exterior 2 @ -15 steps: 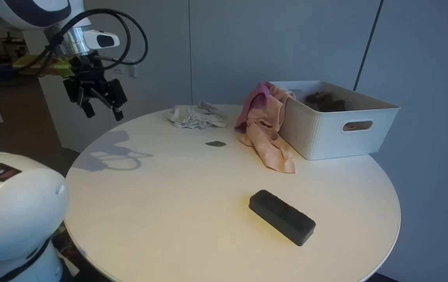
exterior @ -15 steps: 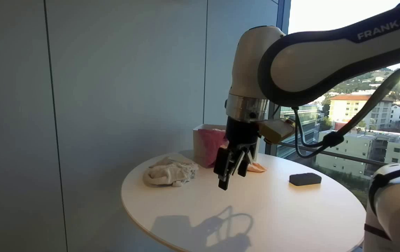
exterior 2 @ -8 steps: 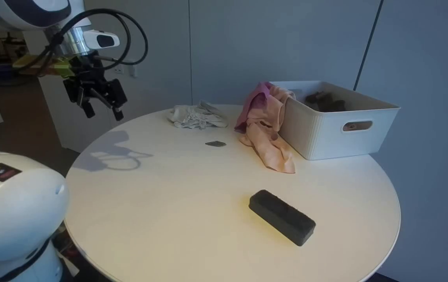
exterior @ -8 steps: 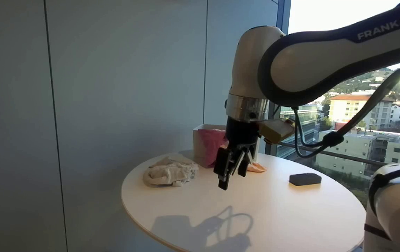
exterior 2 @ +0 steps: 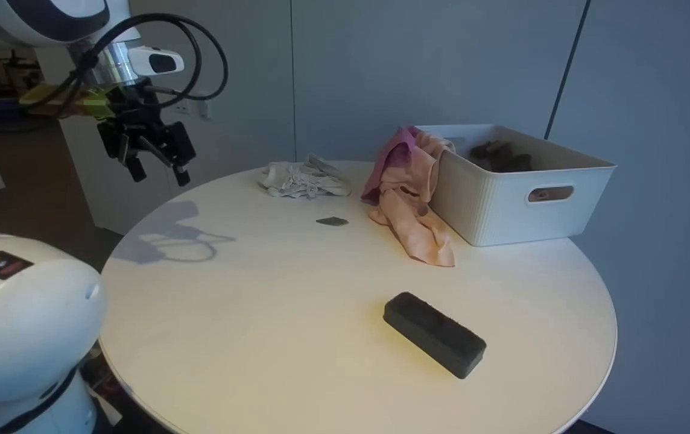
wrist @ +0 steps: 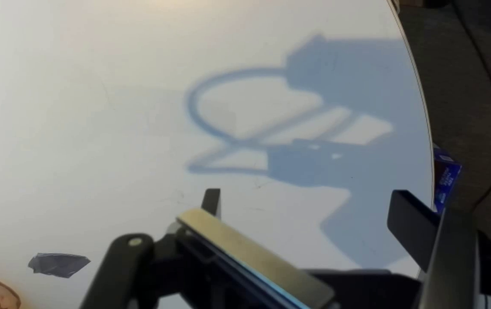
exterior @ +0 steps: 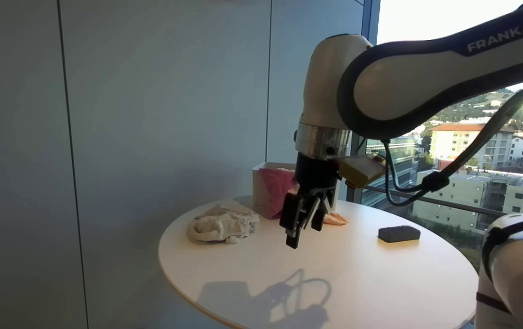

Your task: Put the cream towel into the box and use the white towel to wipe the table and put it in the box after using it

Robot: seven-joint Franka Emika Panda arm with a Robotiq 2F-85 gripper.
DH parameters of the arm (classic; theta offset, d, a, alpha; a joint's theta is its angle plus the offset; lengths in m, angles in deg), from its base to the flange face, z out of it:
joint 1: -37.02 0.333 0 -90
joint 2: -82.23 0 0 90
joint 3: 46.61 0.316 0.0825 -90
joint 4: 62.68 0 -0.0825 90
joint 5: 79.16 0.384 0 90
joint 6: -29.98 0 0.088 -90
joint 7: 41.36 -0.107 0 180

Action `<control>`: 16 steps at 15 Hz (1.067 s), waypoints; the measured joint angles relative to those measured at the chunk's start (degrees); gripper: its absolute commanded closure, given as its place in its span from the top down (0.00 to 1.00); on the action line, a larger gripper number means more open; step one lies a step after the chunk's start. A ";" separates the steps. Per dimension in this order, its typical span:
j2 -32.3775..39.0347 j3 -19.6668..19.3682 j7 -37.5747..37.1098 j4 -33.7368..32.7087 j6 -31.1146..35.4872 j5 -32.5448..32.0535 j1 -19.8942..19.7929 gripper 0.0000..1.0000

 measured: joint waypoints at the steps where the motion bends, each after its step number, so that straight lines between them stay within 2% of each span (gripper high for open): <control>1: 0.04 0.21 0.00 0.01 0.24 -0.82 0.00 1.00; 4: 0.33 0.73 -0.74 -0.38 5.29 -5.69 -1.15 1.00; 6: 1.41 0.36 -1.91 -1.74 10.91 -8.71 -4.40 1.00; 11: 9.87 -1.77 -6.36 -6.80 24.91 -15.86 -18.25 1.00; 14: 16.78 -0.96 -11.23 -9.60 31.07 -21.54 -26.03 1.00; 16: 21.35 0.58 -15.47 -11.22 32.81 -25.73 -30.02 1.00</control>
